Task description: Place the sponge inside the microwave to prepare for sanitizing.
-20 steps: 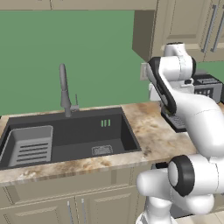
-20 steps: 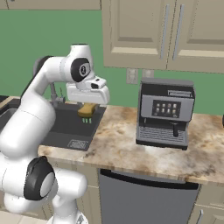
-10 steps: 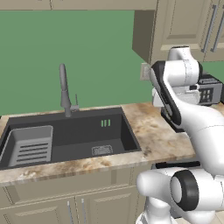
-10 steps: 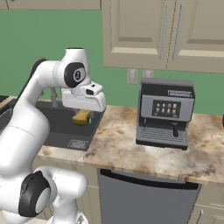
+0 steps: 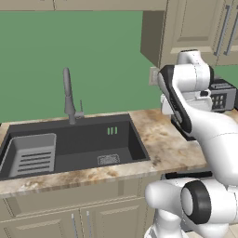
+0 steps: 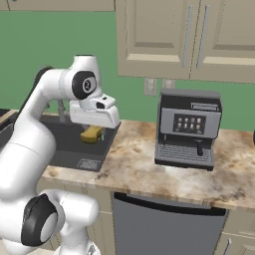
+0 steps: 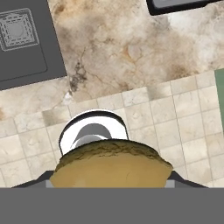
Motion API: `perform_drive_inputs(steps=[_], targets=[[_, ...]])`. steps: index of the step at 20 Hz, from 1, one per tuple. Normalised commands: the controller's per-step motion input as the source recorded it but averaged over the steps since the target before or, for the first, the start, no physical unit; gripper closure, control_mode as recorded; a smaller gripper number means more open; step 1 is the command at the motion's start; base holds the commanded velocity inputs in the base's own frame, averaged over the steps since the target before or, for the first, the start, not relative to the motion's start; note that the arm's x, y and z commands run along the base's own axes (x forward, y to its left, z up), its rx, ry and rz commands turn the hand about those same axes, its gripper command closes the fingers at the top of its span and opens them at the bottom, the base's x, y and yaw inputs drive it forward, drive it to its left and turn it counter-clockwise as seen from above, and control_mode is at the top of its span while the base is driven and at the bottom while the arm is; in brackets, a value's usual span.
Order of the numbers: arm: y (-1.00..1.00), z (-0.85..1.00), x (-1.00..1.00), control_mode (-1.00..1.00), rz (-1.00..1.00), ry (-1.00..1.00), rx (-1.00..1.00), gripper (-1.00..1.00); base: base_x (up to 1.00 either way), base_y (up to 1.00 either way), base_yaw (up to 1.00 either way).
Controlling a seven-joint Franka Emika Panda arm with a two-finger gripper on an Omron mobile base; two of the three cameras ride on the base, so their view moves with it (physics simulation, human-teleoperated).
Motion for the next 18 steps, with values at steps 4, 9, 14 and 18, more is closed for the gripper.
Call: perform_drive_inputs(steps=[4,9,14,18], targets=[[0.0,0.0,0.0,-1.0,0.0,0.0,0.0,1.0,0.0,0.0,0.0],[0.05,-0.01,-0.03,1.0,0.0,0.0,0.0,1.0,-0.06,0.31,-0.01],[0.0,0.0,0.0,1.0,0.0,0.0,0.0,1.0,-0.17,0.86,0.0],[0.0,0.0,0.0,1.0,0.0,0.0,0.0,1.0,-0.24,0.98,0.0]])
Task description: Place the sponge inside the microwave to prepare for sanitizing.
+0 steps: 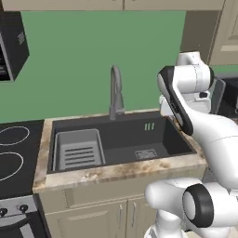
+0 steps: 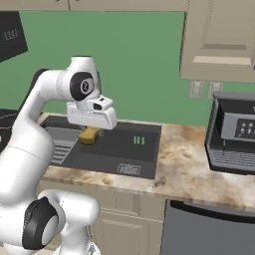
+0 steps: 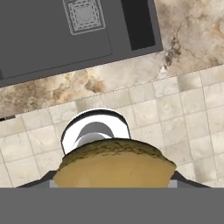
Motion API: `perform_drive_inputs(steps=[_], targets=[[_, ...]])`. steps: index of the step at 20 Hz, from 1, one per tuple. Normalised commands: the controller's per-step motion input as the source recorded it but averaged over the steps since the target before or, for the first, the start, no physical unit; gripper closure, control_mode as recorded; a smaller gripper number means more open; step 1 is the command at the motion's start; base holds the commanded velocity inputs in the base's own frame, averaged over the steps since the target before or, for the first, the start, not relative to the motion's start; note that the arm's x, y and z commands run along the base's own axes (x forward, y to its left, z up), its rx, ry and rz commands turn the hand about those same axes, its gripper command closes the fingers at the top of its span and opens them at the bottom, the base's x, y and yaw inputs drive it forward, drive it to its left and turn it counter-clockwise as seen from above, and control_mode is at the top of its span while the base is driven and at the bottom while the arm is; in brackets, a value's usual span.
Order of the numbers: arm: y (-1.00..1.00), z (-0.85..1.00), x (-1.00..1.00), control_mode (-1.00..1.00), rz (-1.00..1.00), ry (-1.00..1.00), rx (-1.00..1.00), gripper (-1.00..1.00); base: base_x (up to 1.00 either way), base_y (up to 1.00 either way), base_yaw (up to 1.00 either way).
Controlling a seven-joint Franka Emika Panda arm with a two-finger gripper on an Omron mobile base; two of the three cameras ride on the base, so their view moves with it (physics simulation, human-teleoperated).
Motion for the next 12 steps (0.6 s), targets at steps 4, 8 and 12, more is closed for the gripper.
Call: perform_drive_inputs(steps=[4,8,12], targets=[[0.0,0.0,0.0,1.0,0.0,0.0,0.0,1.0,-0.33,0.96,0.0],[0.0,0.0,0.0,1.0,0.0,0.0,0.0,1.0,-0.32,0.92,0.0],[0.0,0.0,0.0,1.0,0.0,0.0,0.0,1.0,-0.06,0.88,0.0]])
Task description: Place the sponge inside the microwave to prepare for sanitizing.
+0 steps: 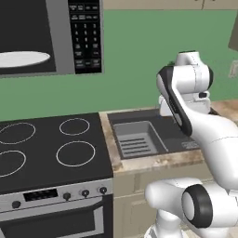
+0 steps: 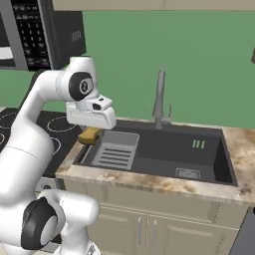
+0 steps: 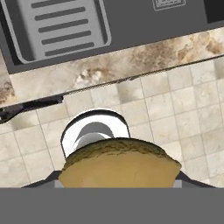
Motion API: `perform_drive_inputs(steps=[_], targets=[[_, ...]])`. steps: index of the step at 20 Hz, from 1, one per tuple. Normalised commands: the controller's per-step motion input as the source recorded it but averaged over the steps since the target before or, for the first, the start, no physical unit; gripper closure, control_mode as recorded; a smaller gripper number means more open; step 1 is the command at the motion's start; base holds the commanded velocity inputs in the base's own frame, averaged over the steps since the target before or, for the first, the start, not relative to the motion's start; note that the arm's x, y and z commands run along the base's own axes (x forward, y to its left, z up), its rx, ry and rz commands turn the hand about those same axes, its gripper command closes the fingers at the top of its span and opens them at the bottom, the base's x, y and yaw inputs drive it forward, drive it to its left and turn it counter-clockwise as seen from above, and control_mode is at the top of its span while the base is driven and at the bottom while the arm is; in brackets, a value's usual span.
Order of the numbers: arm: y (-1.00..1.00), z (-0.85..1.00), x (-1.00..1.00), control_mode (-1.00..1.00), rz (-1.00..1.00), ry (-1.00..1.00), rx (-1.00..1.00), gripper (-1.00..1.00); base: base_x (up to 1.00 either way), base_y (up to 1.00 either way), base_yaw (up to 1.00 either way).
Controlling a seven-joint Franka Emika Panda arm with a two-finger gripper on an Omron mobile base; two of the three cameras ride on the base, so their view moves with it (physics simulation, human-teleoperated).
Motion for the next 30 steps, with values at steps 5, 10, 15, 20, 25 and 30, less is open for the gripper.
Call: perform_drive_inputs(steps=[5,10,15,20,25,30], targets=[[0.0,0.0,0.0,1.0,0.0,0.0,0.0,1.0,0.0,0.81,0.0],[0.0,0.0,0.0,1.0,0.0,0.0,0.0,1.0,0.0,0.77,0.02],[0.0,0.0,0.0,1.0,0.0,0.0,0.0,1.0,0.0,0.84,0.03],[0.0,0.0,0.0,1.0,0.0,0.0,0.0,1.0,0.0,0.78,0.06],[0.0,0.0,0.0,1.0,0.0,0.0,0.0,1.0,0.0,0.36,0.07],[0.0,0.0,0.0,1.0,0.0,0.0,0.0,1.0,0.06,0.19,0.1]])
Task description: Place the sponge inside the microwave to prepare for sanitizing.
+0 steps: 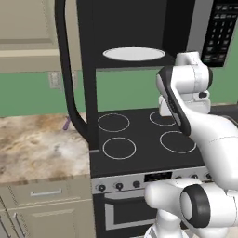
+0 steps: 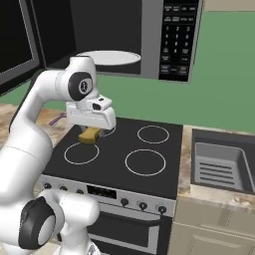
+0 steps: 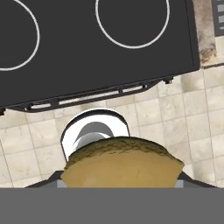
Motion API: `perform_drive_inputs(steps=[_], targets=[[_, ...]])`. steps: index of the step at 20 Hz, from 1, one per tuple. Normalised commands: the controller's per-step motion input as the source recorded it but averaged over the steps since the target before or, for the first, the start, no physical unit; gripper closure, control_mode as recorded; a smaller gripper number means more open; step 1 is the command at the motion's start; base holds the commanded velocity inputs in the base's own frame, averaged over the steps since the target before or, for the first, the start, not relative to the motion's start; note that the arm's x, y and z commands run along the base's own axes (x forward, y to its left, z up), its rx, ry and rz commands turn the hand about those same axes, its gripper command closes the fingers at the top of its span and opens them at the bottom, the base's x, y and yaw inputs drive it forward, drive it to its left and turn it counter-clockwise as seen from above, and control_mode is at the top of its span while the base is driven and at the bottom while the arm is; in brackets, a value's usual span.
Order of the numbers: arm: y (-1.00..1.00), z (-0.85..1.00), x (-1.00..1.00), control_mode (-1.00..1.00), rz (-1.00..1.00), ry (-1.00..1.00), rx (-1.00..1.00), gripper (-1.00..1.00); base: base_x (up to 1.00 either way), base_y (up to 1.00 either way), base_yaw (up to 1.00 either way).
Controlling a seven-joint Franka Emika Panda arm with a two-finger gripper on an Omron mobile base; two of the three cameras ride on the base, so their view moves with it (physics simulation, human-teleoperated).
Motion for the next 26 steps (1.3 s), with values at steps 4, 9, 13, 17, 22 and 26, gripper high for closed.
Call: perform_drive_inputs(steps=[4,9,13,17,22,26], targets=[[0.0,0.0,0.0,1.0,0.0,0.0,0.0,1.0,0.13,0.0,0.03],[0.0,0.0,0.0,1.0,0.0,0.0,0.0,1.0,0.11,-0.02,0.01],[0.0,0.0,0.0,1.0,0.0,0.0,0.0,1.0,0.31,-0.17,0.07],[0.0,0.0,0.0,1.0,0.0,0.0,0.0,1.0,0.47,-0.16,0.08],[0.0,0.0,0.0,1.0,0.0,0.0,0.0,1.0,0.47,-0.19,0.09],[0.0,0.0,0.0,1.0,0.0,0.0,0.0,1.0,0.31,-0.11,0.07]])
